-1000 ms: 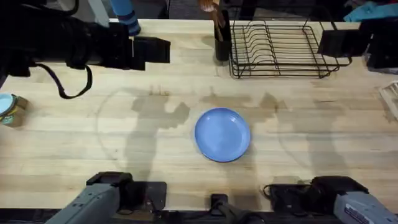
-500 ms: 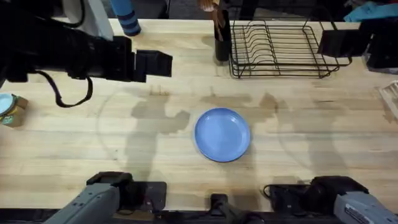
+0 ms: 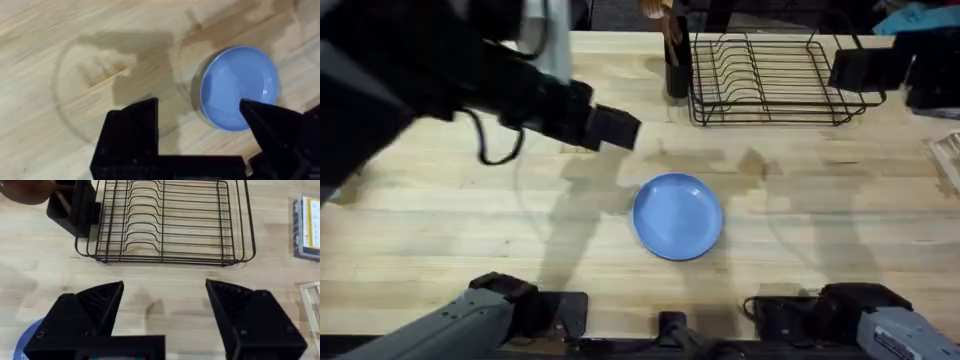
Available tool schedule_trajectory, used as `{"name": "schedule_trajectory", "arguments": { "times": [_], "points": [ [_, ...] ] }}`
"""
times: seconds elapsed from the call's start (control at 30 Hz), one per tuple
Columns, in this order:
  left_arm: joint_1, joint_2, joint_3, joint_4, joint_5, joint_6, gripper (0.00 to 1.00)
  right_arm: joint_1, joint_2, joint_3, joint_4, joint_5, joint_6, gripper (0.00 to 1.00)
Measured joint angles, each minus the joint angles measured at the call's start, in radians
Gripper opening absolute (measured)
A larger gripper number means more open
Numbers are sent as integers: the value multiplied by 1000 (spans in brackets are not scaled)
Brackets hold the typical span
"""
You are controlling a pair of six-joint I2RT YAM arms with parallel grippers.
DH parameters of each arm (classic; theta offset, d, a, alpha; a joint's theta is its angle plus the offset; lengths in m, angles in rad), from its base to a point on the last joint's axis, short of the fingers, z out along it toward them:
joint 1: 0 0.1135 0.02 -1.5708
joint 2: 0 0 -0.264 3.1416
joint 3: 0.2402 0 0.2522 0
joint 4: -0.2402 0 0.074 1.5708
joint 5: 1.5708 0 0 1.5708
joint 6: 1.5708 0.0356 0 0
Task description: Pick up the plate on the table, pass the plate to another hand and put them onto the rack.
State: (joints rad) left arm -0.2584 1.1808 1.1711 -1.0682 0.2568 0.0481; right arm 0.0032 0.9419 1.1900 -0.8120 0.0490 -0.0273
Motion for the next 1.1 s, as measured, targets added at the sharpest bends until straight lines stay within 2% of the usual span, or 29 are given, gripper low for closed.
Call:
{"name": "schedule_trajectory", "arguments": {
  "times": [0.3, 0.33, 0.4, 0.7, 1.1],
  "points": [
    [-186, 152, -7, 75, -36, -3, 995, 0, 7, 0, 0, 0, 0, 998],
    [-232, 198, -7, 90, -47, -3, 995, 0, 7, 0, 0, 0, 0, 998],
    [-256, 228, -7, 92, -52, -3, 996, 0, 7, 0, 0, 0, 0, 998],
    [-316, 340, -24, 120, -79, -3, 995, 0, 7, 0, 0, 0, -11, 998],
    [-321, 412, -130, 241, -97, -45, 995, 0, 7, 0, 0, 0, -23, 998]
  ]
}}
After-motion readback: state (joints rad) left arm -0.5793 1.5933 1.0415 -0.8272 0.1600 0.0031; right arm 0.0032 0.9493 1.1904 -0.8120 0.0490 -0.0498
